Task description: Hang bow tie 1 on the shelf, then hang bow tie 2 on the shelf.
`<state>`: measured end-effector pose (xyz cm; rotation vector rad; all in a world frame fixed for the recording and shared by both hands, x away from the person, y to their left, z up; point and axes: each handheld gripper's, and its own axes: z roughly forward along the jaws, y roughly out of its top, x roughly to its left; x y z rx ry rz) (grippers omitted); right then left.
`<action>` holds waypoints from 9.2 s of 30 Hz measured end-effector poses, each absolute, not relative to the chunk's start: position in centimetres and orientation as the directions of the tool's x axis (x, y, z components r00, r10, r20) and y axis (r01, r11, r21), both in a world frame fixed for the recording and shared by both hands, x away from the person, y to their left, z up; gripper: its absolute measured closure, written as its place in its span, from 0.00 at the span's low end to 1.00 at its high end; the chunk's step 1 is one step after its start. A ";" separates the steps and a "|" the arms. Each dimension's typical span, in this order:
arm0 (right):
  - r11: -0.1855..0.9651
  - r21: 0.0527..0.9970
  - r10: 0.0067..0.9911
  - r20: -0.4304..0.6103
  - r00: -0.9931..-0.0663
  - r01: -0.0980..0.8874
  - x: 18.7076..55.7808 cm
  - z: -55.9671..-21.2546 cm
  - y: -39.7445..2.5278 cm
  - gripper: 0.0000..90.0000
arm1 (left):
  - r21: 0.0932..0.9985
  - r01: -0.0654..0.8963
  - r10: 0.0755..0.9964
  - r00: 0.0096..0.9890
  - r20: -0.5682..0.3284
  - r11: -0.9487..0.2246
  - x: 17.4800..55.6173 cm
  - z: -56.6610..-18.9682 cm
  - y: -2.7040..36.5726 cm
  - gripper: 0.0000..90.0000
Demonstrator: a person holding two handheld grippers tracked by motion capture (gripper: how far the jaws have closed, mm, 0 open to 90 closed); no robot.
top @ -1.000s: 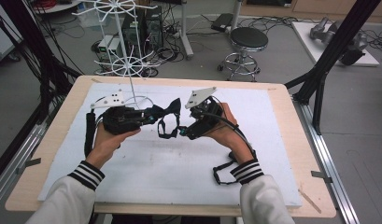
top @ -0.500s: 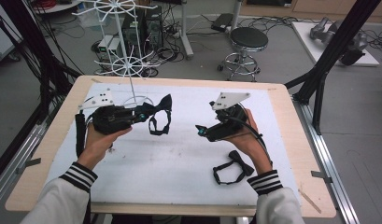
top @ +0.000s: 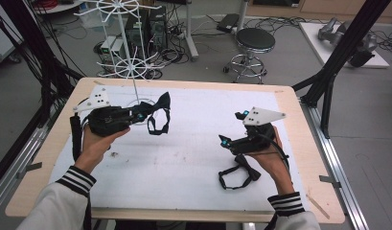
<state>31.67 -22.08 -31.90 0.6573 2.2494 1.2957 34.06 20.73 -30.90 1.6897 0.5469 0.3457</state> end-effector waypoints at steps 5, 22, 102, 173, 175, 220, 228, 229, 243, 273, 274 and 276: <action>0.411 0.894 0.618 -0.130 -0.775 0.178 31.0 -32.6 -23.2 0.11 | 0.981 0.150 0.553 0.831 -0.058 -0.122 34.0 -30.4 21.1 0.92; 0.286 0.942 0.673 -0.066 -0.737 0.176 29.5 -34.2 -26.0 0.11 | 0.985 0.120 0.622 0.783 -0.018 -0.123 34.9 -29.1 21.8 0.92; 0.056 0.990 0.719 0.047 -0.693 0.126 27.9 -36.9 -29.1 0.11 | 0.933 0.222 0.766 0.638 0.080 -0.282 40.6 -25.1 21.3 0.89; 0.012 0.994 0.705 0.066 -0.706 0.105 27.3 -37.3 -29.0 0.11 | 0.997 0.003 0.659 0.751 0.049 -0.077 31.5 -29.8 27.8 0.19; 0.010 0.994 0.702 0.068 -0.709 0.105 27.3 -37.3 -29.0 0.11 | 0.997 0.002 0.640 0.767 0.045 -0.073 31.1 -30.5 27.8 0.19; 0.189 0.962 0.690 0.011 -0.724 0.195 27.4 -36.6 -30.0 0.11 | 0.997 0.009 0.588 0.808 0.037 -0.075 30.4 -34.7 27.8 0.19; 0.347 0.894 0.682 -0.034 -0.731 0.282 27.5 -37.0 -29.8 0.11 | 0.997 0.003 0.570 0.820 0.044 -0.081 30.2 -34.9 27.7 0.19; 0.367 0.882 0.680 -0.039 -0.733 0.294 27.5 -37.2 -29.8 0.11 | 0.997 0.001 0.567 0.823 0.045 -0.081 30.1 -35.0 27.7 0.19; 0.519 0.776 0.636 -0.071 -0.768 0.359 27.2 -39.2 -29.6 0.11 | 0.996 0.003 0.554 0.831 0.048 -0.090 30.1 -35.3 27.0 0.19; 0.678 0.590 0.565 -0.036 -0.825 0.439 27.9 -42.4 -29.9 0.24 | 0.995 0.001 0.542 0.838 0.055 -0.102 30.1 -35.4 26.3 0.19; 0.679 0.587 0.565 -0.034 -0.824 0.441 27.9 -42.5 -29.9 0.25 | 0.995 0.001 0.542 0.838 0.055 -0.102 30.1 -35.4 26.3 0.19; 0.686 0.579 0.557 -0.027 -0.830 0.441 28.1 -42.5 -30.0 0.29 | 0.995 0.003 0.544 0.837 0.054 -0.104 30.1 -35.4 26.4 0.19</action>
